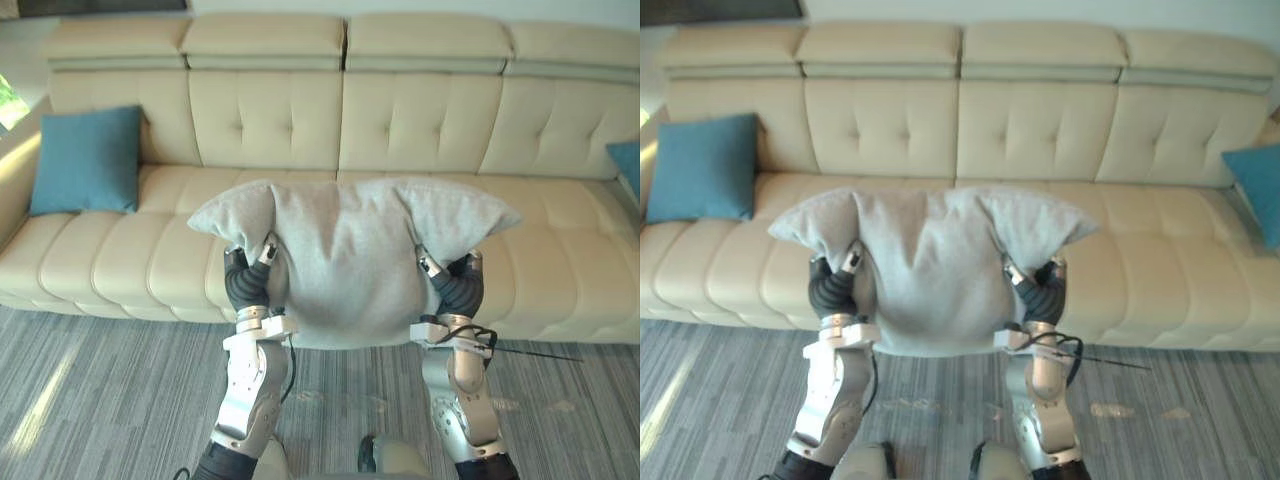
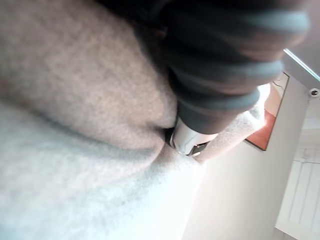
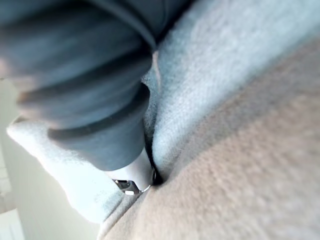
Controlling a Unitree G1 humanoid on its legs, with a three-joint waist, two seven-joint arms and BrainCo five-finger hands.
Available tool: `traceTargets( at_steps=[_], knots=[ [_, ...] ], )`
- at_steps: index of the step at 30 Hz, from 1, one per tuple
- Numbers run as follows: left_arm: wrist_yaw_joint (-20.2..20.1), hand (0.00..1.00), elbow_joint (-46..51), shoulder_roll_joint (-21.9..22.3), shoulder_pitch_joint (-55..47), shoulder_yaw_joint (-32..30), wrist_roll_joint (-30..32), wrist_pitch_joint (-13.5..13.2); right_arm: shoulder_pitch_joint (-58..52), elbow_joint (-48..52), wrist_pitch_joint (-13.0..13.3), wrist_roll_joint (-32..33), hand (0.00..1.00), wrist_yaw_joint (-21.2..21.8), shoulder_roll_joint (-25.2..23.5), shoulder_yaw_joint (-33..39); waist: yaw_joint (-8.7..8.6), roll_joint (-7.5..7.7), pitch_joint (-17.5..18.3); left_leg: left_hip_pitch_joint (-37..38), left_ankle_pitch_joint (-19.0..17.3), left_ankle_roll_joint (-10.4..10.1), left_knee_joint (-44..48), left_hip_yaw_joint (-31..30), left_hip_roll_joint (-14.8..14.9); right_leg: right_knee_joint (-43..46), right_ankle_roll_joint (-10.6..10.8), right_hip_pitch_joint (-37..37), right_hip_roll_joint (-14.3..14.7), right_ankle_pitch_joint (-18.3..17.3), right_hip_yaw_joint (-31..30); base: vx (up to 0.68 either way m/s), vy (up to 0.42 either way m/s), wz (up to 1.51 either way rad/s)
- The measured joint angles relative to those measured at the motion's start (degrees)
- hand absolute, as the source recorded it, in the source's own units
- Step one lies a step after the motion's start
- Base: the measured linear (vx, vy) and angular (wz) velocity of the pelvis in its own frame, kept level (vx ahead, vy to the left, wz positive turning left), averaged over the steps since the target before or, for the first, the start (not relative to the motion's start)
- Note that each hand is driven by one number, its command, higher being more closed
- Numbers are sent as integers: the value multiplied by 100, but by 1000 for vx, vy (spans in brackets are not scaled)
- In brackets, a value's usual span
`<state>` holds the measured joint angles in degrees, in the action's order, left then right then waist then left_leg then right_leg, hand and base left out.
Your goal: Pick up cushions and gather them together orderly.
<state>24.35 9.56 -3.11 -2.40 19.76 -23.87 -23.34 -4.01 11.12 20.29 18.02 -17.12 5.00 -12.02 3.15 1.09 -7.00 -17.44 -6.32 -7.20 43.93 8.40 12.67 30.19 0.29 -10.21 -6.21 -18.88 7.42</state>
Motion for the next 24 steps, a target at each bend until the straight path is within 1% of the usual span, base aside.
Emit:
traceTargets(
  at_steps=[2,3,4,5,7,8,9,10,11,12,13,14,15,16,17,18,19,20,21,22,23,24],
  knots=[
    [-1,100,-1,-4,-68,10,0,10,-7,55,-18,-2,100,0,3,0,8,86,82,-419,600,25,535,79,90,-72,-69,65,-67,7,-77,37,23,1],
    [-1,100,-3,-20,-69,48,-1,13,-7,120,-17,-3,100,-1,8,1,12,100,114,-527,497,19,494,162,95,-183,-119,73,-90,39,-91,102,53,12],
    [-1,100,-6,-29,-67,87,-1,18,6,171,10,-6,100,-1,7,1,2,73,156,-562,236,48,152,217,66,-278,-179,74,-90,81,-123,133,90,21],
    [-1,100,-19,-34,-68,122,-1,48,63,164,63,-8,100,-15,9,4,-13,72,161,-526,-2,77,-557,230,-62,-381,-165,107,-101,105,-190,99,98,22],
    [-1,100,-94,-79,-69,155,0,86,137,124,69,-17,100,-44,10,6,7,68,173,-424,45,4,-1735,181,-267,-524,-96,217,-195,114,-215,131,155,5],
    [-1,100,-157,-83,-95,152,-1,110,186,52,71,-44,100,-47,32,5,27,51,202,-333,239,-93,-2516,127,-370,-596,-31,293,-255,80,-235,260,300,-25],
    [-1,100,-242,-76,-179,151,0,115,323,-211,61,-181,100,-49,118,5,40,-98,298,-201,524,-98,-3223,17,-419,-694,205,437,-245,9,-316,260,292,-32],
    [-1,100,-276,-90,-193,150,0,120,348,-291,54,-204,100,-49,132,4,50,-128,330,-163,728,-43,-3188,25,-427,-710,282,449,-265,-9,-381,336,388,-43],
    [-1,100,-387,-136,-233,147,-1,136,353,-447,-17,-226,100,-49,142,0,81,-69,379,-163,872,82,-2990,120,-480,-882,330,581,-312,-27,-538,344,327,-37],
    [-1,100,-413,-180,-325,148,-4,167,341,-582,-99,-231,100,-48,171,-22,69,18,472,-266,647,329,-2637,230,-564,-1235,406,774,-393,26,-656,360,312,-36],
    [-1,100,-412,-205,-342,147,-5,165,332,-599,-145,-236,100,-48,184,-38,70,99,521,-324,441,402,-2444,318,-627,-1350,485,826,-483,76,-745,411,285,-30],
    [-1,100,-412,-244,-332,146,-5,165,347,-620,-184,-248,100,-48,182,-62,66,183,579,-437,160,497,-2152,437,-693,-1263,593,797,-587,160,-928,412,287,-33],
    [-1,100,-418,-246,-346,147,-7,197,335,-713,-185,-314,100,-48,181,-63,69,216,603,-426,-148,574,-1904,556,-768,-816,793,608,-690,287,-1136,481,349,-34],
    [-3,100,-438,-248,-344,147,-6,239,343,-838,-189,-380,100,-48,184,-54,62,222,607,-322,-269,622,-1875,618,-832,-325,908,425,-745,349,-1231,386,283,-29],
    [-6,100,-468,-255,-345,147,-6,282,341,-954,-206,-448,100,-48,184,-48,47,225,609,-197,-352,622,-1875,712,-871,334,1133,153,-802,502,-1293,370,240,-22],
    [-6,100,-471,-290,-344,147,-4,345,325,-1058,-278,-457,100,-48,172,-48,33,232,597,14,-426,687,-1877,811,-912,1217,1449,-226,-872,848,-1341,368,160,-28],
    [-7,100,-477,-318,-345,146,1,398,318,-1271,-339,-470,100,-43,161,-50,28,218,587,385,-547,754,-1915,911,-925,2166,1459,-595,-902,1105,-1337,371,122,-27],
    [-7,100,-477,-319,-345,147,9,401,320,-1386,-371,-480,100,-42,155,-50,25,215,586,577,-577,760,-1982,946,-926,2509,1356,-714,-892,1054,-1250,376,51,-30],
    [-8,100,-476,-318,-342,147,17,394,326,-1520,-464,-571,100,-42,154,-50,19,204,590,906,-588,770,-2202,996,-922,2806,1108,-885,-876,878,-1005,355,-3,-19],
    [-9,100,-475,-318,-317,147,25,378,326,-1559,-517,-669,100,-41,168,-50,-1,172,594,1137,-586,767,-2387,997,-896,2798,972,-993,-863,721,-733,338,-24,-16],
    [-22,100,-475,-318,-254,147,35,355,328,-1560,-523,-682,100,-37,182,-49,-1,146,577,1303,-585,766,-2530,997,-856,2608,860,-1102,-851,603,-510,292,-77,-6],
    [-75,100,-475,-319,-199,146,46,333,338,-1559,-523,-682,100,-37,180,-46,-3,139,580,1421,-583,762,-2632,994,-804,2145,727,-1205,-800,511,-365,282,-142,4]
  ],
)
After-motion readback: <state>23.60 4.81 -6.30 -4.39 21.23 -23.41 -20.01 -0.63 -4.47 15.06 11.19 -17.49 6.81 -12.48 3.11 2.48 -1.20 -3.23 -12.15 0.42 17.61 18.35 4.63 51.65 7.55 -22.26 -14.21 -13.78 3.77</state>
